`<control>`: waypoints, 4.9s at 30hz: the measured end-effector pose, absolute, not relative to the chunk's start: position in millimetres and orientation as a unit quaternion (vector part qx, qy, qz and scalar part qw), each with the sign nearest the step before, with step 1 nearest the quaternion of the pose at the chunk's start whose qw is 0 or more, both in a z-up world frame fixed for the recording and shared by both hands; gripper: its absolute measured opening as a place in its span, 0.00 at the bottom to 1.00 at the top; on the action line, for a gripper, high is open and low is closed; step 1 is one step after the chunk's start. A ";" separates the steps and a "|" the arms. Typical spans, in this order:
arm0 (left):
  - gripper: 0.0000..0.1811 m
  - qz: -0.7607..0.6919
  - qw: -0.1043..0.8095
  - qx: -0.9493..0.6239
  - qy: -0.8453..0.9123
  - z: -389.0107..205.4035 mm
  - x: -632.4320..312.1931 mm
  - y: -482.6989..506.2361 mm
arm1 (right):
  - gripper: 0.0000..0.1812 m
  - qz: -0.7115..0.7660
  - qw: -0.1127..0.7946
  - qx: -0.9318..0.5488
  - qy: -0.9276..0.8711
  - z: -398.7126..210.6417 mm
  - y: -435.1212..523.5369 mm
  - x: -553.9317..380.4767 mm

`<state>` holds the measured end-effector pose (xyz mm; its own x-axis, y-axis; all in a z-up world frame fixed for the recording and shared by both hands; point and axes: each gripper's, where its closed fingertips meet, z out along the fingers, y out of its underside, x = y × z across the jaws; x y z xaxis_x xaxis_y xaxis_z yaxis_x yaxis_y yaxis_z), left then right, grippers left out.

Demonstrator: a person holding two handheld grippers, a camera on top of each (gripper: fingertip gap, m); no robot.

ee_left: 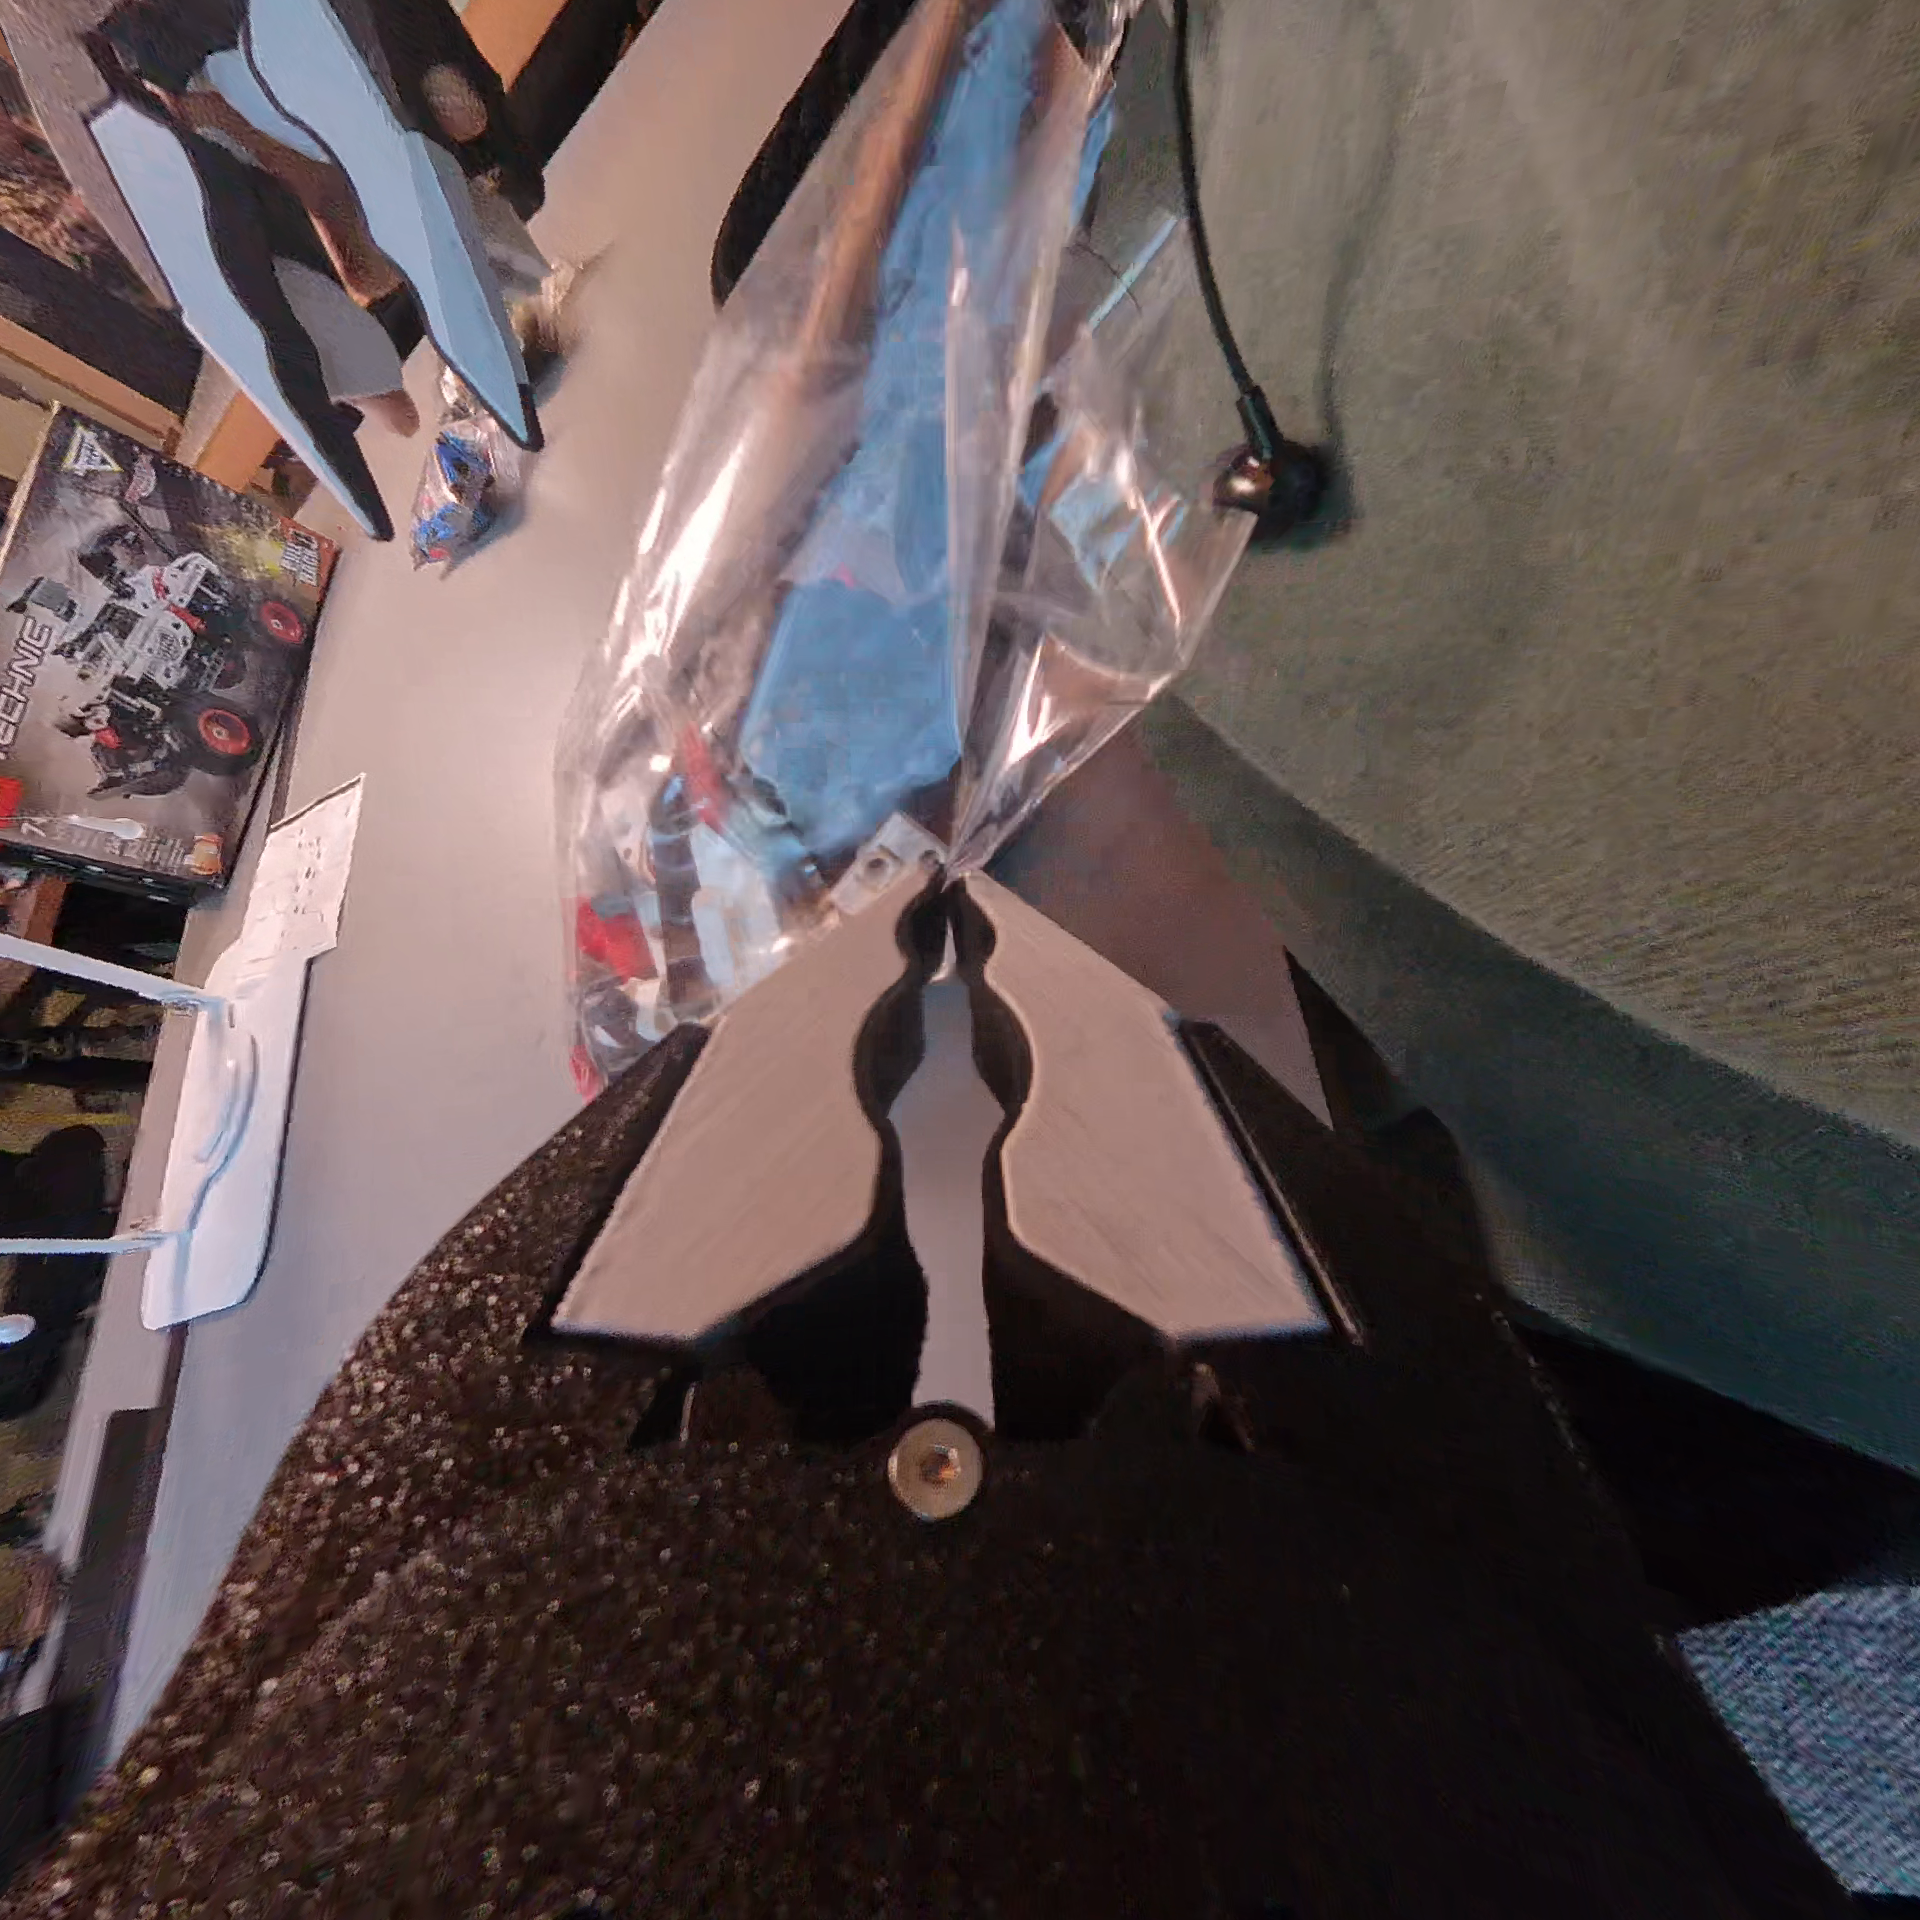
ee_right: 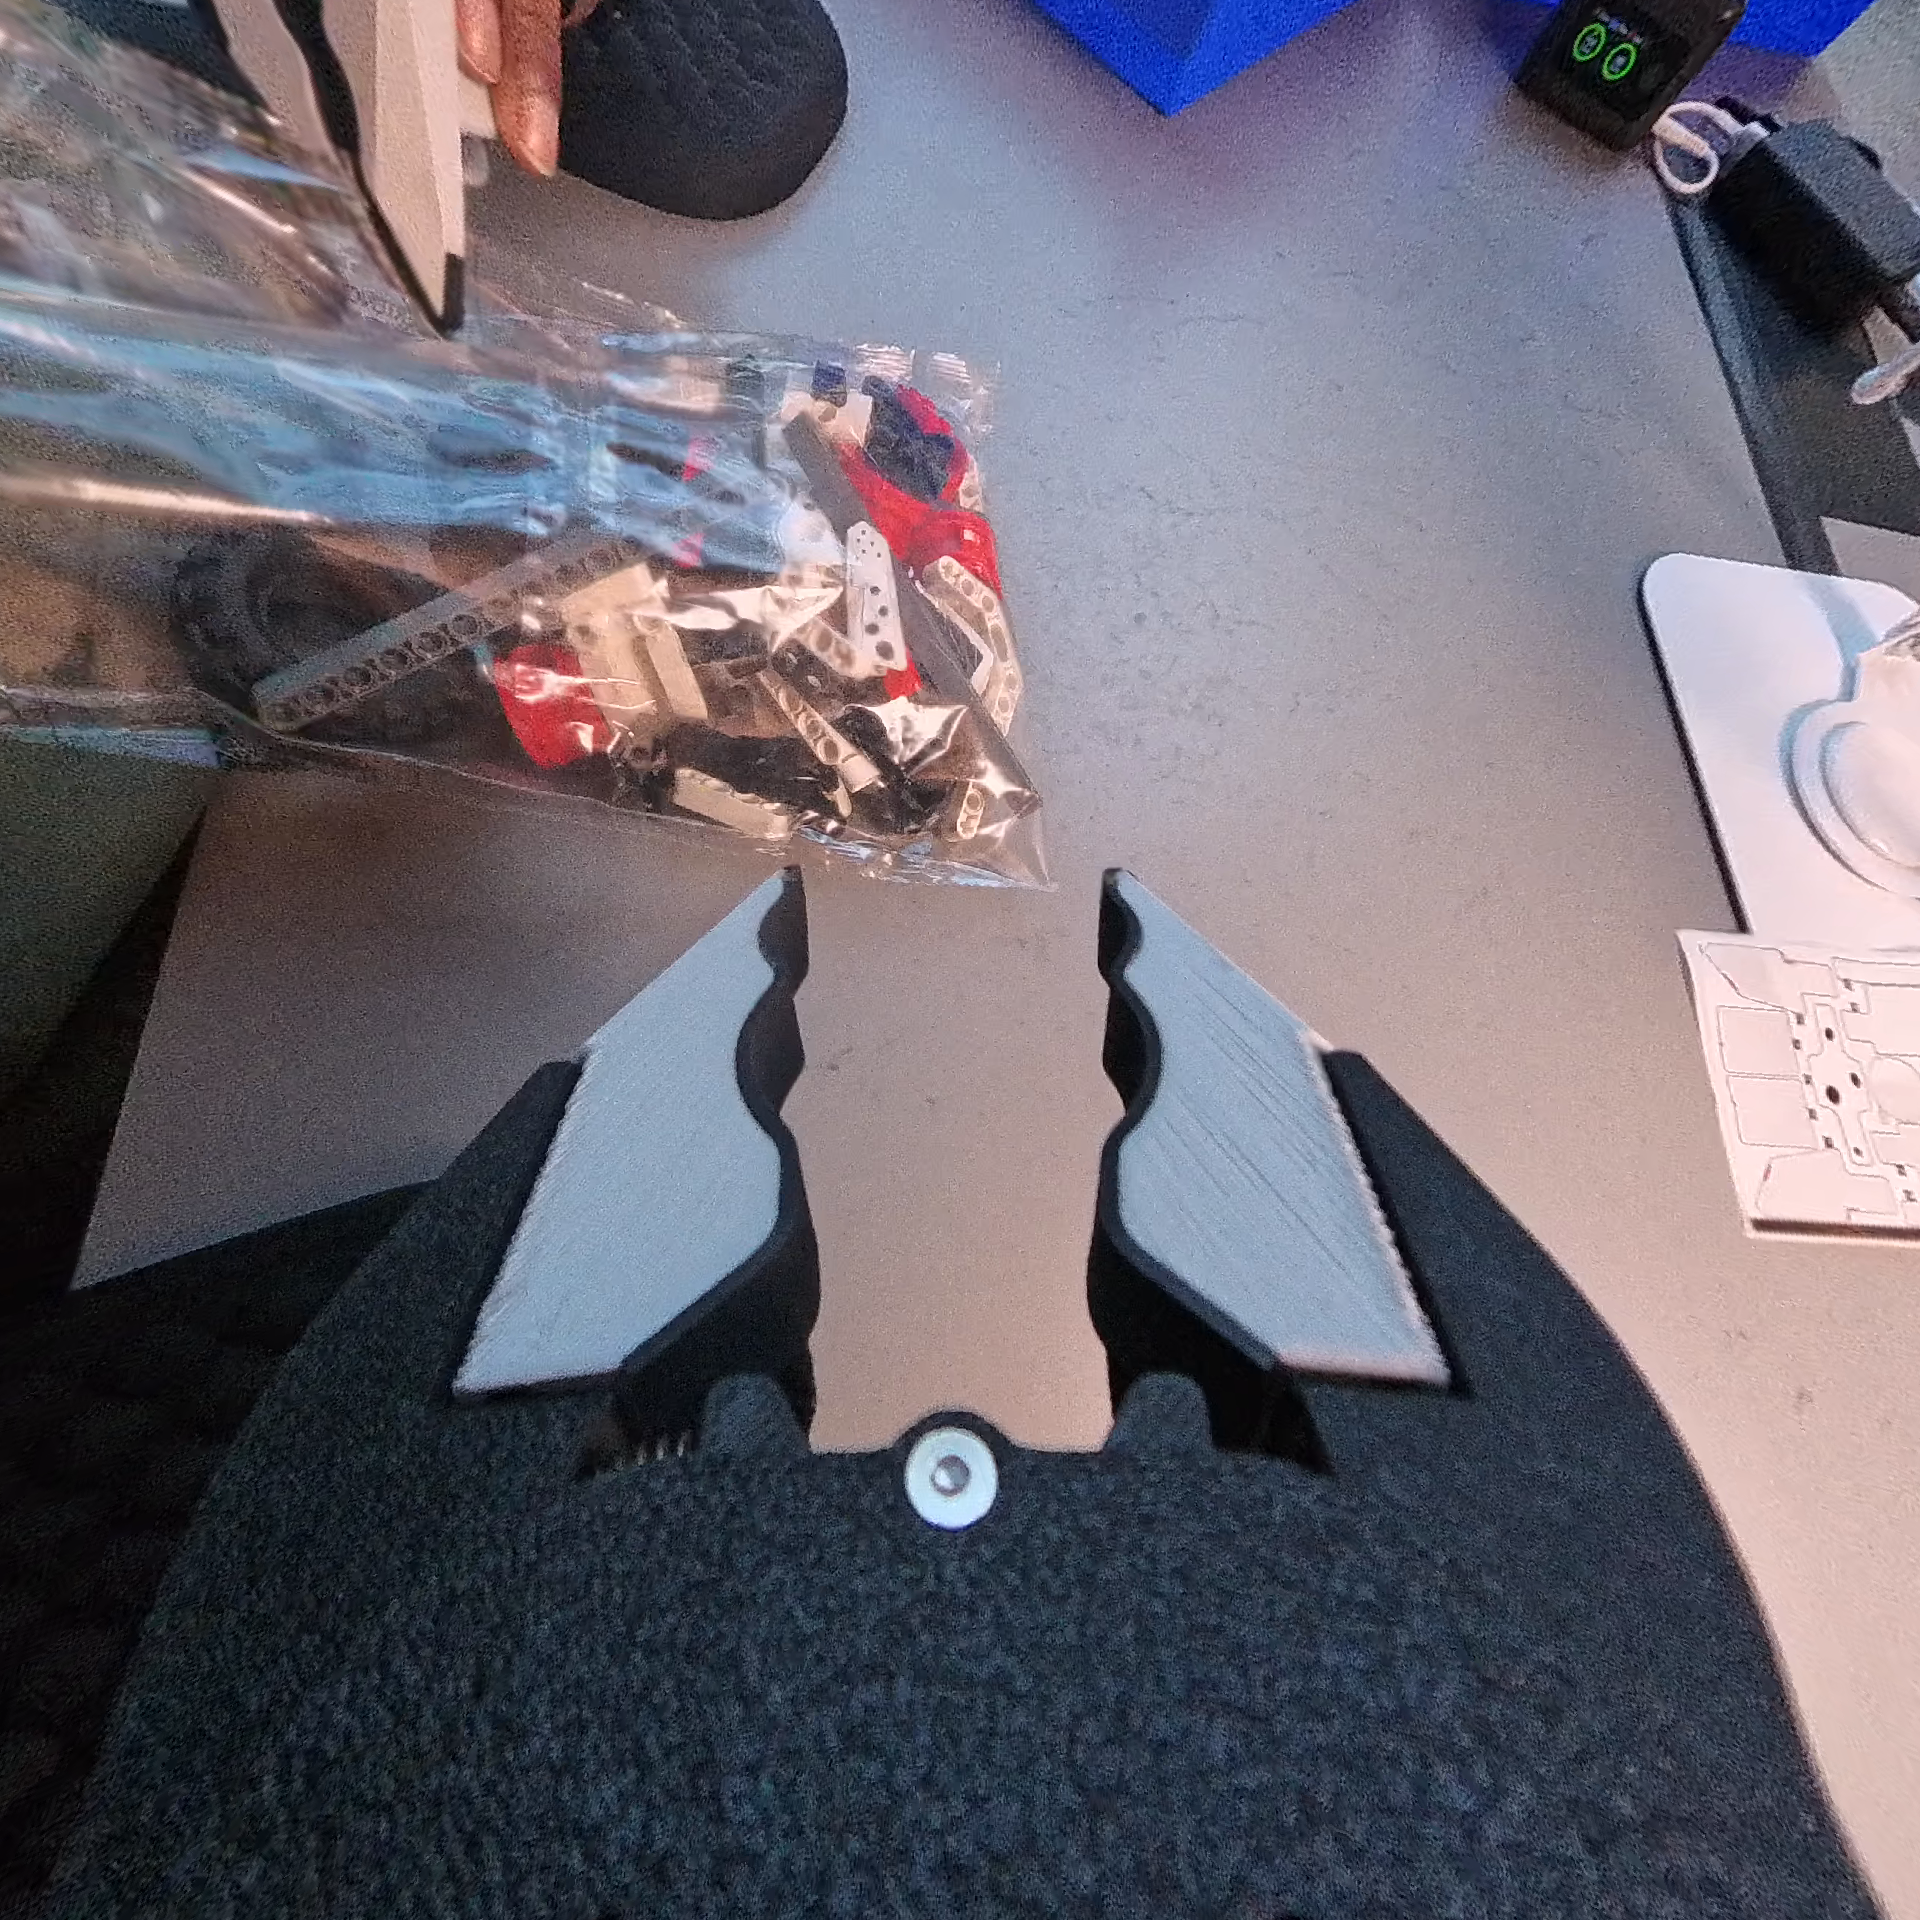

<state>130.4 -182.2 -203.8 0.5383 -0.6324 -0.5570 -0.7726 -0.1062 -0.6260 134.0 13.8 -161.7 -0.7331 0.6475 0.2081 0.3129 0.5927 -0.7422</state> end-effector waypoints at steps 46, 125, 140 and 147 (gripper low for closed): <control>0.00 -0.495 0.561 -0.657 -0.091 -81.9 15.0 -56.2 | 0.00 0.263 0.260 -0.608 -0.703 -196.6 220.7 -32.7; 0.01 -0.363 0.655 -0.662 -0.024 -74.5 -36.0 -46.2 | 0.43 0.099 0.245 -0.283 -0.922 47.9 -3.7 -23.8; 0.00 -0.365 0.659 -0.657 -0.030 -77.3 -41.5 -47.5 | 0.02 -0.016 0.076 -0.217 -0.973 22.7 -18.5 -68.5; 0.00 -0.349 0.669 -0.654 -0.046 -78.2 -49.4 -45.3 | 0.00 0.032 0.130 -0.367 -0.921 0.3 -20.7 -41.2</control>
<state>-49.4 -45.3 -78.2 0.7522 -0.4065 0.5185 0.5276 -0.0999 -0.8436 -41.2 -20.7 0.3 -0.6971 0.6840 0.2148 0.6673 0.7286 -0.1545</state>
